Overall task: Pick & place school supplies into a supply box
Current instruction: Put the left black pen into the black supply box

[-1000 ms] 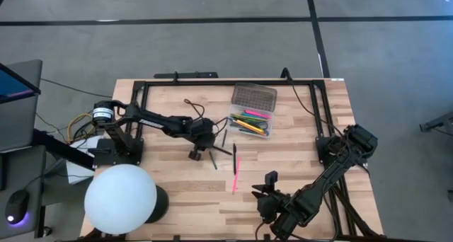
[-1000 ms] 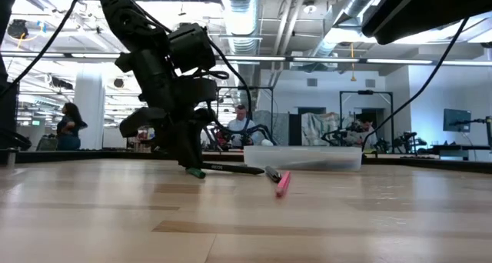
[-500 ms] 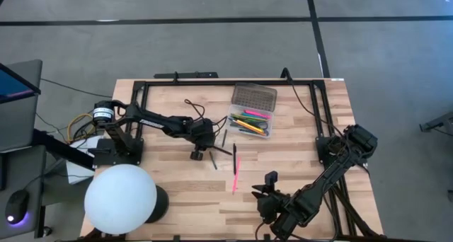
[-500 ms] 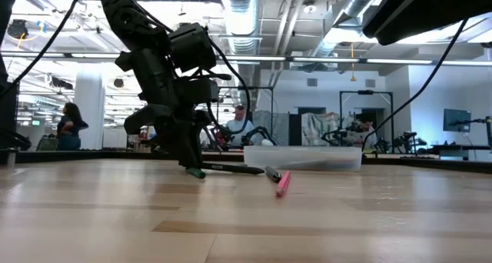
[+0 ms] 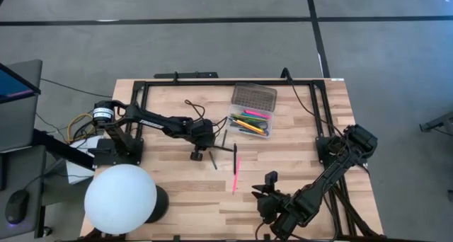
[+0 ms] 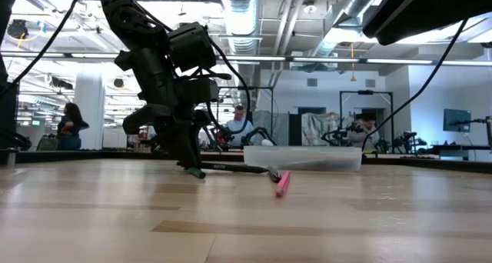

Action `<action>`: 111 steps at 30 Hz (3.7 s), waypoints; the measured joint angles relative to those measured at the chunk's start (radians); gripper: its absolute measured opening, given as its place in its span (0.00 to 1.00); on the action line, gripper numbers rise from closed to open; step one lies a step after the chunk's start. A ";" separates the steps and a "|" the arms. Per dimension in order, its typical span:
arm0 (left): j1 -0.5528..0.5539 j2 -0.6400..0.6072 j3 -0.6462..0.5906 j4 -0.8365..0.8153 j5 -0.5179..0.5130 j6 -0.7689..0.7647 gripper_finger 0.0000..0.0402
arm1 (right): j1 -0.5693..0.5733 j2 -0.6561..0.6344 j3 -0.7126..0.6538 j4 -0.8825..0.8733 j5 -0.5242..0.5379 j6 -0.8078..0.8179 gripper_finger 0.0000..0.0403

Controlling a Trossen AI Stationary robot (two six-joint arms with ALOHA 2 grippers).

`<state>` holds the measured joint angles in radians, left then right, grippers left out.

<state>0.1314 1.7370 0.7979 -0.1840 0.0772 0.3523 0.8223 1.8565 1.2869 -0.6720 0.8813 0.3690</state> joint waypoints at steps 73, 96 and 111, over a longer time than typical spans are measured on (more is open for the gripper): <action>0.071 -0.067 0.189 0.479 -0.187 0.080 0.12 | 0.000 0.000 0.000 -0.002 -0.018 -0.002 0.25; 0.150 0.220 0.335 0.487 -0.135 0.091 0.12 | -0.032 0.000 0.000 -0.023 -0.047 0.018 0.25; 0.166 0.312 0.489 0.196 -0.195 0.161 0.14 | -0.032 0.000 0.000 -0.033 -0.052 0.028 0.25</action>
<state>0.2970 2.0491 1.2873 0.0122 -0.1181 0.5137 0.7902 1.8568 1.2873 -0.7048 0.8289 0.3968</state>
